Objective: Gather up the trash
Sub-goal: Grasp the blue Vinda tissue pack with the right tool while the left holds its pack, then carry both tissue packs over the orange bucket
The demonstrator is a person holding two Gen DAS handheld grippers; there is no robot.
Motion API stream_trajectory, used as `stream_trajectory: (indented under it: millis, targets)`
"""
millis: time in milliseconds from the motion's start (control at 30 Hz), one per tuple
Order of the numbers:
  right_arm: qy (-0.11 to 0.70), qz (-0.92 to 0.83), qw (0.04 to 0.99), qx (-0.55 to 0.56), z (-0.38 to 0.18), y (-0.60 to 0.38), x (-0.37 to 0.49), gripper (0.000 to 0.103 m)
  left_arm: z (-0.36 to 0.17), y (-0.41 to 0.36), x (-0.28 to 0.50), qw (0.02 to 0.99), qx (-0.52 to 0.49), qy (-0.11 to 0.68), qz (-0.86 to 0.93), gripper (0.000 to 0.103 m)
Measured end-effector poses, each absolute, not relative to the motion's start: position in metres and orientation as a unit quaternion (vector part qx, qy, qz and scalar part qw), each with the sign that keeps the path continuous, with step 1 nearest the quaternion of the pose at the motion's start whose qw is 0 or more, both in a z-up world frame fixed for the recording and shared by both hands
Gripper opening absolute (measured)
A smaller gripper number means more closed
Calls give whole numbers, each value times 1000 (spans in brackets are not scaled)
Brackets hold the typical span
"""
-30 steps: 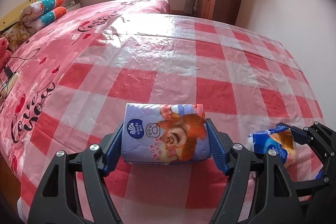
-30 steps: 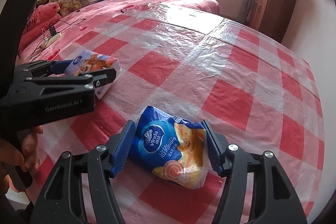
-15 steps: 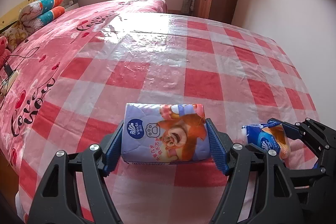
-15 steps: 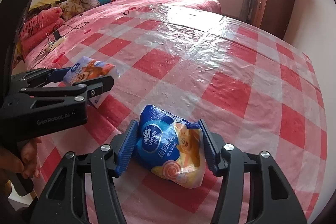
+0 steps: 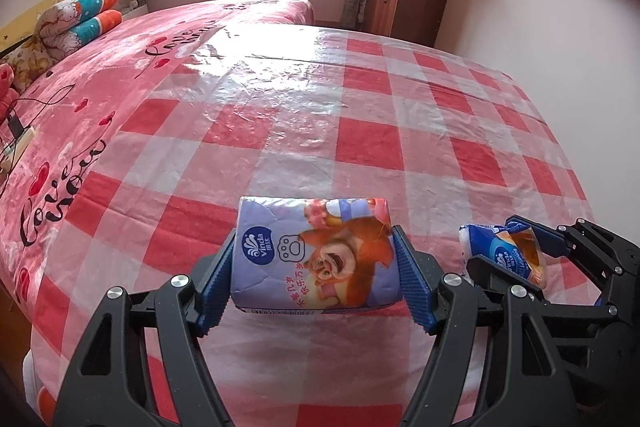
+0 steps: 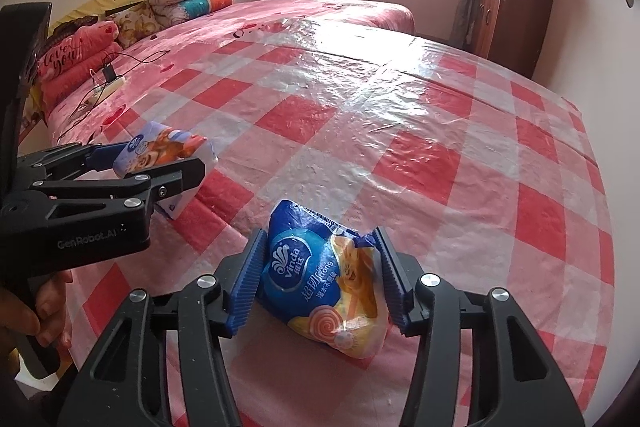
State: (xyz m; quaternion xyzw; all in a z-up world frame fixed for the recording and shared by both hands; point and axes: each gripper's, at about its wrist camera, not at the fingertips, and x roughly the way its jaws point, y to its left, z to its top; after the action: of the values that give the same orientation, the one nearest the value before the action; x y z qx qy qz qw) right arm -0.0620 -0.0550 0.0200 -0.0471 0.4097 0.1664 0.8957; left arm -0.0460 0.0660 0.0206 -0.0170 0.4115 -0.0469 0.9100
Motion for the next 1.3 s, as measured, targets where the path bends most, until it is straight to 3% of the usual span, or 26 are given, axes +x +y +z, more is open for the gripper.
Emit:
stream_trajectory:
  millis: [1300]
  targets:
    - [373,150,915,-34,49,-70,-112,52,41,73,-104,916,-36,392,-80,73]
